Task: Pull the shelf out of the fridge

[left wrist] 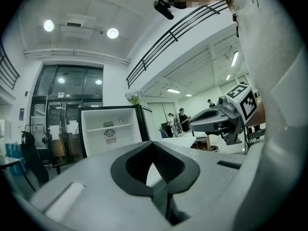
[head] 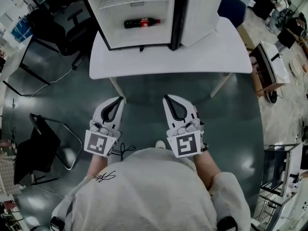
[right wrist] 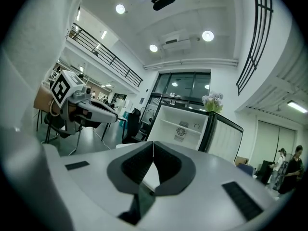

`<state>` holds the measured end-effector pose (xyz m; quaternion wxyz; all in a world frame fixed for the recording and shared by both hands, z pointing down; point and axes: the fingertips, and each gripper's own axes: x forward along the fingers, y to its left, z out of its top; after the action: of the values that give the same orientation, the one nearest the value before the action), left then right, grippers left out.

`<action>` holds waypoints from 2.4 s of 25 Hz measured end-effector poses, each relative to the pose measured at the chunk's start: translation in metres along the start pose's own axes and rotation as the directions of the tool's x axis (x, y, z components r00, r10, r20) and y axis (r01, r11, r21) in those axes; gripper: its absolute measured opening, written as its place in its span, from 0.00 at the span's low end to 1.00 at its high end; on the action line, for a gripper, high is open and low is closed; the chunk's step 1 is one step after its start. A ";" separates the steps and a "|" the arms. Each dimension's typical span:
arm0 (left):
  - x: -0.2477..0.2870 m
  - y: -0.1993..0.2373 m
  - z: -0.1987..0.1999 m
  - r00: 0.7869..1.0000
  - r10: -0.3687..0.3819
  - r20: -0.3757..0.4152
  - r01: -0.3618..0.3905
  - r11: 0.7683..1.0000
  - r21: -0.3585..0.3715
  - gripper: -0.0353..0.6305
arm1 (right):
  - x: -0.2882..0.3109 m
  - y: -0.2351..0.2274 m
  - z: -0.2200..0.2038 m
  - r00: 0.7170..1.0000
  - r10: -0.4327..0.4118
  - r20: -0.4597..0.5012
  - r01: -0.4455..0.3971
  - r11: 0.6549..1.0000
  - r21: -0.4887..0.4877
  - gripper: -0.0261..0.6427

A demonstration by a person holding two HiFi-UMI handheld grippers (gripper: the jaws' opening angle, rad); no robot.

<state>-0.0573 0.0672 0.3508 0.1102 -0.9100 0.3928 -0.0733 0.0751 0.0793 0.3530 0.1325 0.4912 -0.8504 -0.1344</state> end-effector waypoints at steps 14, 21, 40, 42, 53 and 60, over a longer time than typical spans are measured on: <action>0.009 -0.009 0.002 0.999 0.051 -0.012 -0.051 0.998 -0.019 0.06 | -0.001 -0.007 -0.020 0.999 0.038 -0.002 -0.038 0.999 0.028 0.06; 0.011 -0.006 0.000 0.999 0.045 -0.020 -0.045 0.999 -0.006 0.06 | 0.005 -0.013 -0.019 0.999 0.032 0.003 -0.032 0.998 0.046 0.06; -0.006 -0.012 -0.006 0.993 0.100 -0.060 -0.101 0.995 -0.020 0.06 | 0.002 -0.004 -0.018 0.997 0.077 0.026 -0.078 0.996 0.054 0.06; -0.008 -0.011 -0.005 0.992 0.108 -0.066 -0.109 0.994 -0.023 0.06 | 0.001 -0.002 -0.017 0.996 0.083 0.030 -0.085 0.995 0.052 0.06; 0.004 -0.002 -0.003 0.995 0.090 -0.052 -0.090 0.996 0.004 0.06 | 0.007 -0.014 -0.016 0.998 0.061 0.028 -0.062 0.997 0.051 0.06; 0.018 0.015 -0.007 0.996 0.087 -0.026 -0.087 0.996 0.009 0.06 | 0.023 -0.022 -0.020 0.999 0.051 0.013 -0.051 0.998 0.037 0.06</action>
<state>-0.0570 0.0428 0.3549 0.1117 -0.8906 0.4331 -0.0822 0.0885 0.0463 0.3660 0.1217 0.4709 -0.8658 -0.1179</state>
